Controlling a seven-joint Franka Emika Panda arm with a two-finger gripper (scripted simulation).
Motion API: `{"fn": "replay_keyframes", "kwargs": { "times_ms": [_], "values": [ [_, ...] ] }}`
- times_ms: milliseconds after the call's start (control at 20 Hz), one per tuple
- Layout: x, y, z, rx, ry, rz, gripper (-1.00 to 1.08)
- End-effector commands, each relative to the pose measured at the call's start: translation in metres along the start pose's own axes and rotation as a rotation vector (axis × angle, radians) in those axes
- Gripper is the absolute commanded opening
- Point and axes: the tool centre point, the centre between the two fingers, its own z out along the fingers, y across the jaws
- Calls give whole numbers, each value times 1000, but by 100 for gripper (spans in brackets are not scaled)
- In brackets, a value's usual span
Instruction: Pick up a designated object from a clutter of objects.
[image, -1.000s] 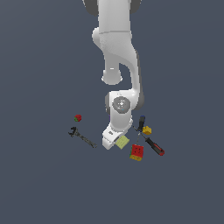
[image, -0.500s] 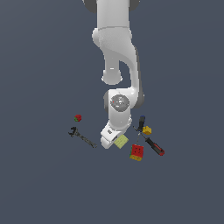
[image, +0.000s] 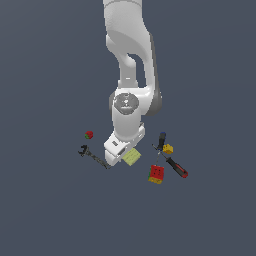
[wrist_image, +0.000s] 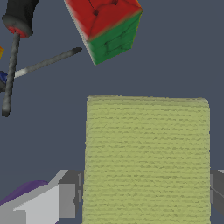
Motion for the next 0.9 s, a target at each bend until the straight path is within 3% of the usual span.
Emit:
{"fn": "replay_keyframes", "kwargs": {
  "times_ms": [0, 850],
  "values": [
    [-7, 11, -25, -1, 1, 0, -100],
    [-57, 90, -203, 1, 3, -1, -100]
  ]
}}
